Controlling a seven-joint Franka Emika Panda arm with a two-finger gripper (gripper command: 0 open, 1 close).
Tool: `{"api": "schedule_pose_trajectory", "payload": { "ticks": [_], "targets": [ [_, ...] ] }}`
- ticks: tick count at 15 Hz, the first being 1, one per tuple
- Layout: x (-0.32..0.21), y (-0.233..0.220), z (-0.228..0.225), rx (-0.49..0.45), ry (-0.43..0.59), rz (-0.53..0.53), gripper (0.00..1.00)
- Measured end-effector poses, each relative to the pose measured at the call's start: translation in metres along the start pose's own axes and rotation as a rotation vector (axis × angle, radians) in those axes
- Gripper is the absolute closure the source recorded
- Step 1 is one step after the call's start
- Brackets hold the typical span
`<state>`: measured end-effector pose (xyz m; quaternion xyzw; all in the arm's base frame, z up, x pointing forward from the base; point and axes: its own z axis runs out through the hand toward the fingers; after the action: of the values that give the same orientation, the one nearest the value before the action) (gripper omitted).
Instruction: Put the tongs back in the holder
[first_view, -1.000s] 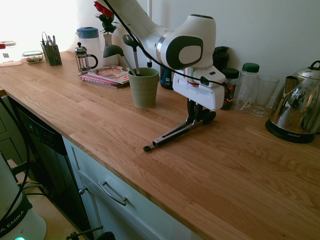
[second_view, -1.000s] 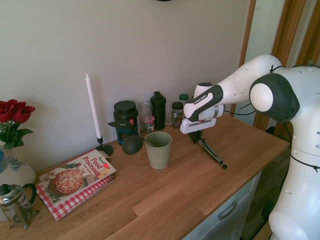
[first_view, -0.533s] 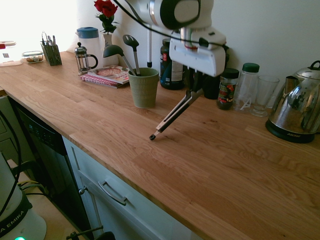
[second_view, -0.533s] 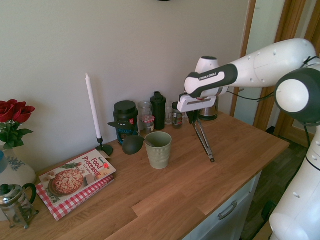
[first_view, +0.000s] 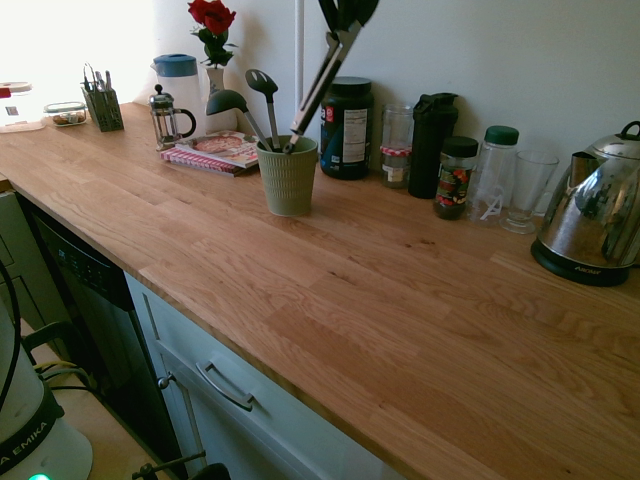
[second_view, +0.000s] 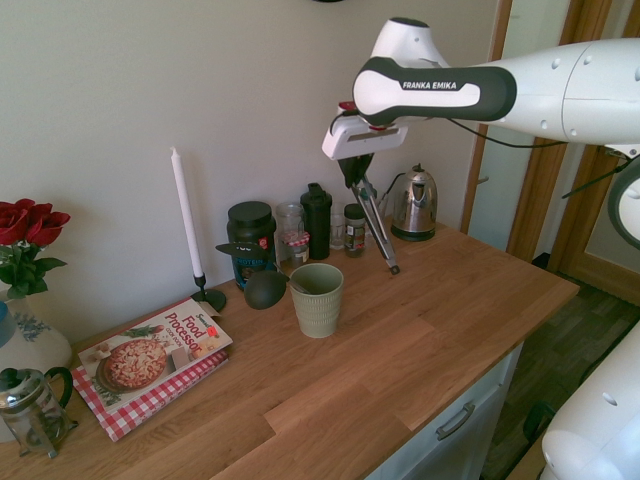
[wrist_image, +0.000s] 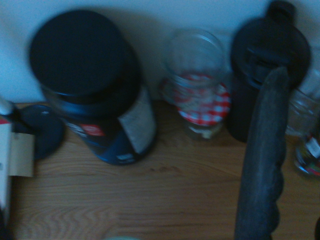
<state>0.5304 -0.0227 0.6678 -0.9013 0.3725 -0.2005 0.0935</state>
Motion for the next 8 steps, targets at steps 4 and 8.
{"api": "schedule_pose_trajectory", "payload": {
  "ticks": [4,8],
  "targets": [
    [-0.044,-0.058,-0.001,0.033,0.045,-0.137,1.0],
    [-0.057,-0.083,0.026,0.05,0.062,-0.151,1.0]
  ]
}}
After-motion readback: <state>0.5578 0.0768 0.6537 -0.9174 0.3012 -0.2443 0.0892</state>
